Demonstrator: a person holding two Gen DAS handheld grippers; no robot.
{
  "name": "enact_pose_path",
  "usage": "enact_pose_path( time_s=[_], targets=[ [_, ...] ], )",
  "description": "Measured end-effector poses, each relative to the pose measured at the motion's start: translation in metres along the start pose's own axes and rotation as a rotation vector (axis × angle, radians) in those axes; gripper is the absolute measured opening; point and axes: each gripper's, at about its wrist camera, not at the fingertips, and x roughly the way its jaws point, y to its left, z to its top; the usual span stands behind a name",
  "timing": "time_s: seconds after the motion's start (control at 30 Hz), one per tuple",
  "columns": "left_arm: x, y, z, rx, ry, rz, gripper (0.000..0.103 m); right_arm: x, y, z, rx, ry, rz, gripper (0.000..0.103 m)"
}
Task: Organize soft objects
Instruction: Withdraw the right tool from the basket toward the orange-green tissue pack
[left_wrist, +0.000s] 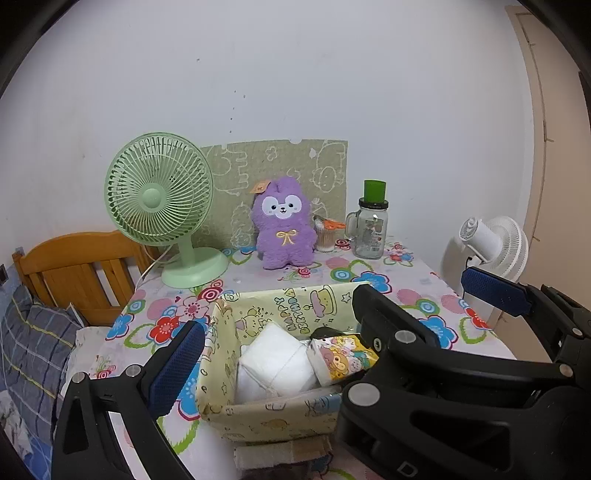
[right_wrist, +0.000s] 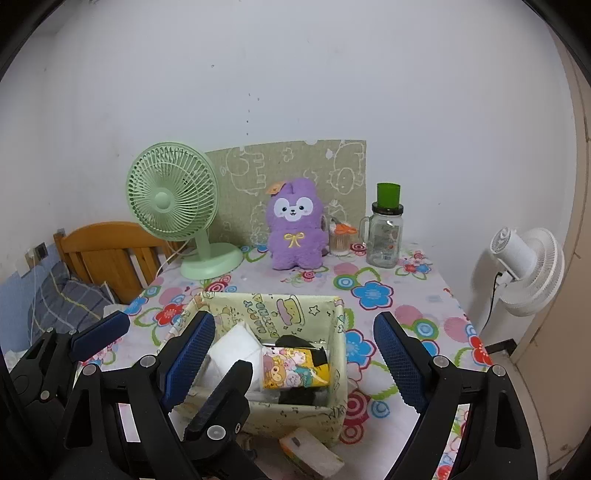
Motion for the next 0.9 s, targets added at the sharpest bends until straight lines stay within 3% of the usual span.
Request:
enact_pose_path(
  time_s=[0.9],
  targets=[
    [-0.058, -0.01, -0.015, -0.003, -0.034, -0.018, 0.103, -0.061, 0.008, -0.014, -0.012, -0.028, -0.018, 0.09]
  ],
)
